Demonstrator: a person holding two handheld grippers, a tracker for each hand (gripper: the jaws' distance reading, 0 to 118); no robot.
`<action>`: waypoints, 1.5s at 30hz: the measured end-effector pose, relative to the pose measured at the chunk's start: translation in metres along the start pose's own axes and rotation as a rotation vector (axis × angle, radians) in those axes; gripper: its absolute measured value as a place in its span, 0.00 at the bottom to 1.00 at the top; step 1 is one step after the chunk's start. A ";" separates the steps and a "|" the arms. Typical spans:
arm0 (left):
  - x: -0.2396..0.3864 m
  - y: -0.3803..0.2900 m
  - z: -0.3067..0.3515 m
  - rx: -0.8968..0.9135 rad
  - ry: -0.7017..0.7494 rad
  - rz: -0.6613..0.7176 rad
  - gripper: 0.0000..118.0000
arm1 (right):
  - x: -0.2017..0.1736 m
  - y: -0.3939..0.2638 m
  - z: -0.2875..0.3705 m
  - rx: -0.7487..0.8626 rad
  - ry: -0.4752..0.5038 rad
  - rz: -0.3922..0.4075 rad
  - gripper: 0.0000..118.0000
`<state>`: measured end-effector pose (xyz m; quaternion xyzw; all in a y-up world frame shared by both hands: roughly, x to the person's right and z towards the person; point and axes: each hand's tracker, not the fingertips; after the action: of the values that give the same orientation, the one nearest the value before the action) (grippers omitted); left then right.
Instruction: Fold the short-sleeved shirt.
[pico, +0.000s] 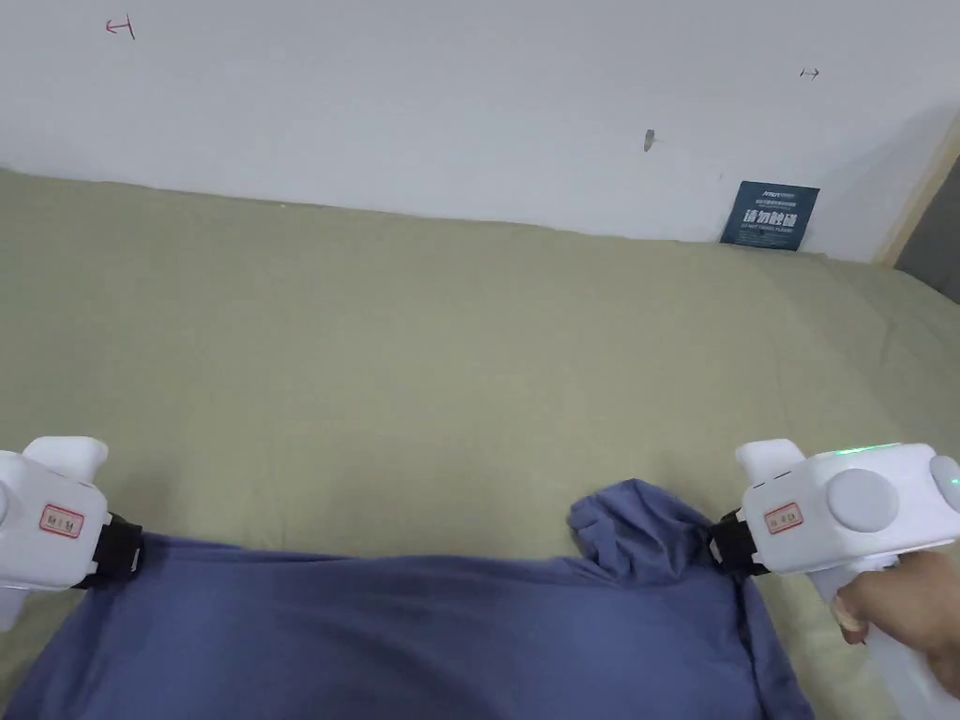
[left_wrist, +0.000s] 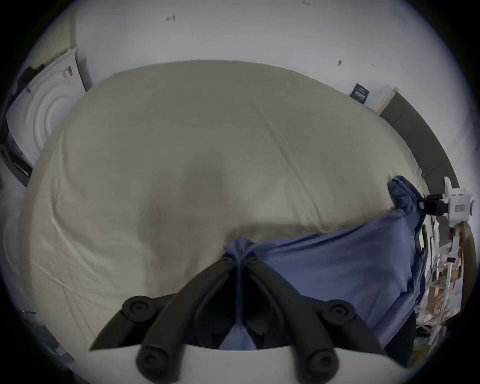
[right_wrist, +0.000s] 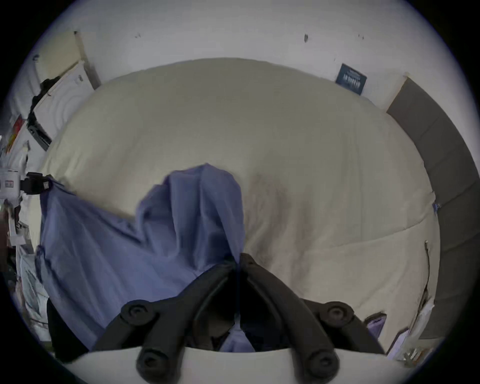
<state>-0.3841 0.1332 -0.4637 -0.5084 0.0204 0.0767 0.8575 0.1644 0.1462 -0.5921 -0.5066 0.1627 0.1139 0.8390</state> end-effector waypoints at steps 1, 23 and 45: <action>0.001 -0.002 0.011 0.013 -0.012 -0.012 0.02 | -0.003 -0.002 0.014 0.020 0.018 0.002 0.01; -0.014 -0.228 0.122 -0.024 -0.138 0.090 0.02 | 0.004 -0.252 0.145 -0.022 0.177 -0.254 0.01; -0.015 -0.259 0.183 0.005 -0.036 0.144 0.86 | -0.027 -0.257 0.178 0.018 0.024 -0.281 0.79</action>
<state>-0.3676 0.1692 -0.1490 -0.5021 0.0416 0.1472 0.8512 0.2591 0.1847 -0.2957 -0.5183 0.1011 -0.0122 0.8491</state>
